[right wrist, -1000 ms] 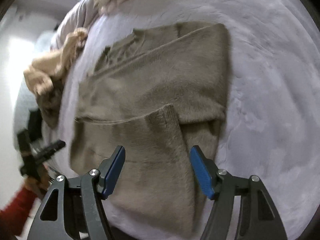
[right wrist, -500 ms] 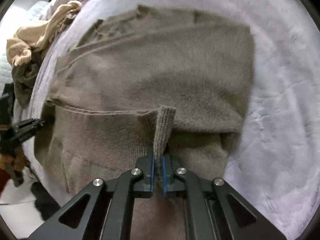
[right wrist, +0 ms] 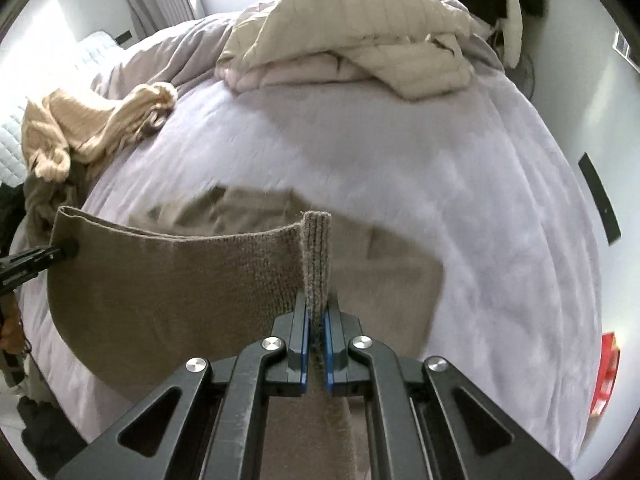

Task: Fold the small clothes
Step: 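Lift the hem and fold it toward the collar with both grippers, then lay the folded hem down and open both grippers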

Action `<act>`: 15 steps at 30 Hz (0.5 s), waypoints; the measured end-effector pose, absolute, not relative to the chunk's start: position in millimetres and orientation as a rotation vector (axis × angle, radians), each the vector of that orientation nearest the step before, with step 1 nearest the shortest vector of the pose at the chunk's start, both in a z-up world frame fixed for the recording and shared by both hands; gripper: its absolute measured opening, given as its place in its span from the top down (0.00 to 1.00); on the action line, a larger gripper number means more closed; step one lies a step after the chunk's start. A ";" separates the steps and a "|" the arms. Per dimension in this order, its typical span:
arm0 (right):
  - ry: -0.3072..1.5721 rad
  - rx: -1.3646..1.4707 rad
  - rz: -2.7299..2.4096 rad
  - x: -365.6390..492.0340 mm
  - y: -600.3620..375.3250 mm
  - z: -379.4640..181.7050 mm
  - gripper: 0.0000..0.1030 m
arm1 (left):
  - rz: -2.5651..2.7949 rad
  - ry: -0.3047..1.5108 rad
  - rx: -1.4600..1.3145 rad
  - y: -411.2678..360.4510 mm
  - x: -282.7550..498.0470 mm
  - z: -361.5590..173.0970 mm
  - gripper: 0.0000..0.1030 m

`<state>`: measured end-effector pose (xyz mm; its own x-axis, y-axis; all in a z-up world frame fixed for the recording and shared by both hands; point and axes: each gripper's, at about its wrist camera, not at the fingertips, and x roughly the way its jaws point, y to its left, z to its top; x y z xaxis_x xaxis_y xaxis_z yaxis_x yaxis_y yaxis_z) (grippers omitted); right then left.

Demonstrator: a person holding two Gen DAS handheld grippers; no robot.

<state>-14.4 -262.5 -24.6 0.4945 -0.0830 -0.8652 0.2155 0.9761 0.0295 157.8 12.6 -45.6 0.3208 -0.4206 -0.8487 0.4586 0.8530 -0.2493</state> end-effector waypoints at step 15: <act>1.181 0.261 -0.218 77.2 -327.2 -146.3 0.94 | -0.208 1.140 0.171 19.8 210.8 -124.4 0.20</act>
<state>77.2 -327.2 -146.3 0.3652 -0.0312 -0.9304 0.3030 0.9490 0.0871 210.8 19.8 -124.4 0.4016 -0.0767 -0.9126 0.2506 0.9677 0.0290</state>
